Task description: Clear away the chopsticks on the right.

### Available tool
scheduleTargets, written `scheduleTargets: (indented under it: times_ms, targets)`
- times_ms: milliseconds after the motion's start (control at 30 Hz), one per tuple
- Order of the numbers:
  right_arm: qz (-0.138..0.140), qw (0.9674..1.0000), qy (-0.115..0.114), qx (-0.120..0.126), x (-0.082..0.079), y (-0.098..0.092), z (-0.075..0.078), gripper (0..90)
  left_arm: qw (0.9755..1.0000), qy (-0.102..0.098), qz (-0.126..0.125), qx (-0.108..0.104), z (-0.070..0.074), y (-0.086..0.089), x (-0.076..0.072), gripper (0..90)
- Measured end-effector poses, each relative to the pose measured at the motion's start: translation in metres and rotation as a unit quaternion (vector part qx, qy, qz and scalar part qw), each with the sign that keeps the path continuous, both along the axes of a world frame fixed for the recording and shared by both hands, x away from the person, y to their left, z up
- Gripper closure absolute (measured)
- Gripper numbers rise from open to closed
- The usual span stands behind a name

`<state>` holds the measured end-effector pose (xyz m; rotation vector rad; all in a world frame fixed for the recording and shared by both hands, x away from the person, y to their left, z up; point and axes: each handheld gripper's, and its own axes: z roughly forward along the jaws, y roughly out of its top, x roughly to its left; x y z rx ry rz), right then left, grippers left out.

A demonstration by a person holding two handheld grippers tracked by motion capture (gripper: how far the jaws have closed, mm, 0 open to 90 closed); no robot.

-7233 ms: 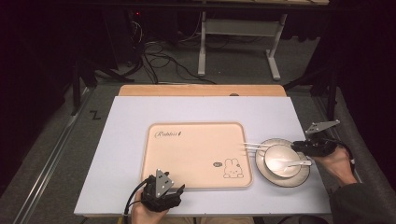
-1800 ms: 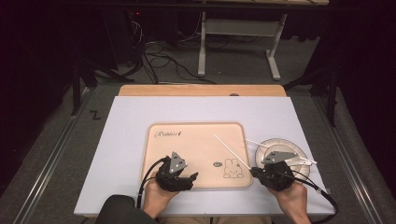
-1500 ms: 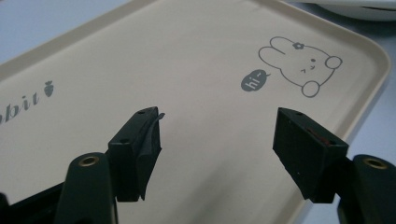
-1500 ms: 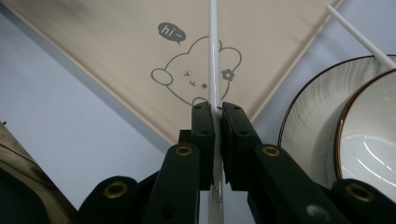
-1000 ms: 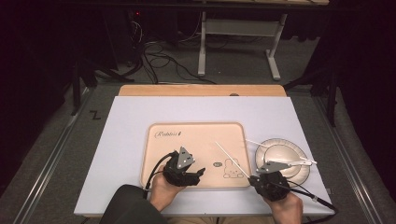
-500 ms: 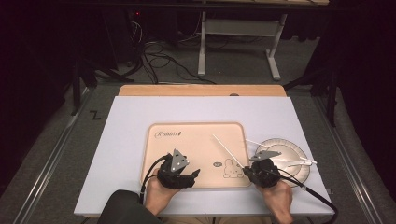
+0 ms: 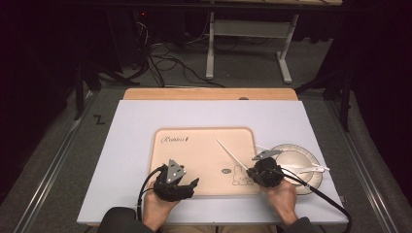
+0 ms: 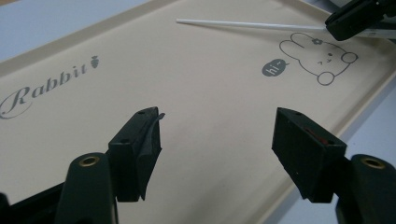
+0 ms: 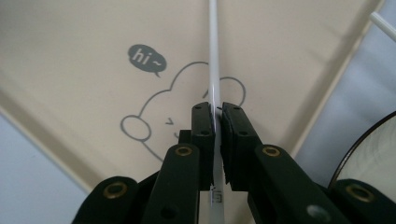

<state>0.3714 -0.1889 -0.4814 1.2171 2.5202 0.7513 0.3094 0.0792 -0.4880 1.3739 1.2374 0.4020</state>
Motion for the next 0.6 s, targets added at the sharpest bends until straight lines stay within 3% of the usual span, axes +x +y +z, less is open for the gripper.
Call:
scheduleTargets:
  times_ms: [400,600]
  targets:
    - [0.006,1.0000,0.001,-0.001,0.012,0.012,-0.006,85.1,0.9998,0.001,0.019,0.005,-0.001,0.008,-0.007,32.9]
    - [0.005,0.9997,-0.006,-0.022,0.012,0.012,-0.010,84.4,0.9997,0.002,0.023,0.006,-0.001,0.010,-0.008,33.0]
